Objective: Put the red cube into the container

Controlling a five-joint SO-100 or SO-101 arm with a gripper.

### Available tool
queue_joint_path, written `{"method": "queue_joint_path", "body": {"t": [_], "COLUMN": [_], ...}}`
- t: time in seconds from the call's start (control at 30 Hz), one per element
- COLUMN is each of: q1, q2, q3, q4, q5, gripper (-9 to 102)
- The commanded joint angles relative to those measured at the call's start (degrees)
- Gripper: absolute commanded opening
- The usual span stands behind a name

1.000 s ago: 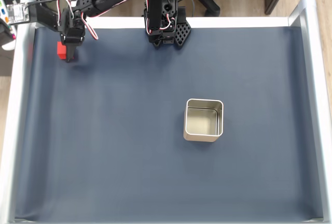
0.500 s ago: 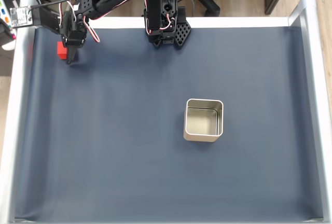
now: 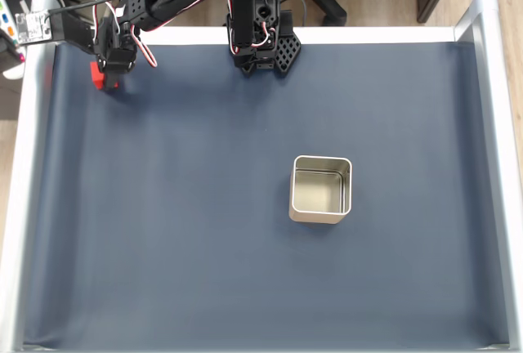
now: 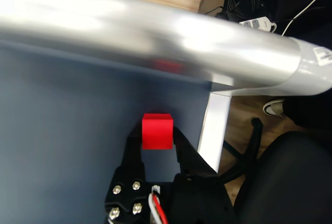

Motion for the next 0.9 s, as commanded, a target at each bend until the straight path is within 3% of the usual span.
{"method": "queue_joint_path", "body": {"t": [0.0,0.27,0.47,0.87], "q1": [-0.09,-0.53,-2.11,-21.53], "q2": [0.79,1.49,3.87,18.9], "q3": [-0.53,-0.62,-0.97,-9.14], "q4": [-0.88,-0.79,0.79,20.92], "q5": [-0.18,-0.44,0.18,5.71], "gripper": [10,0,0,0]}}
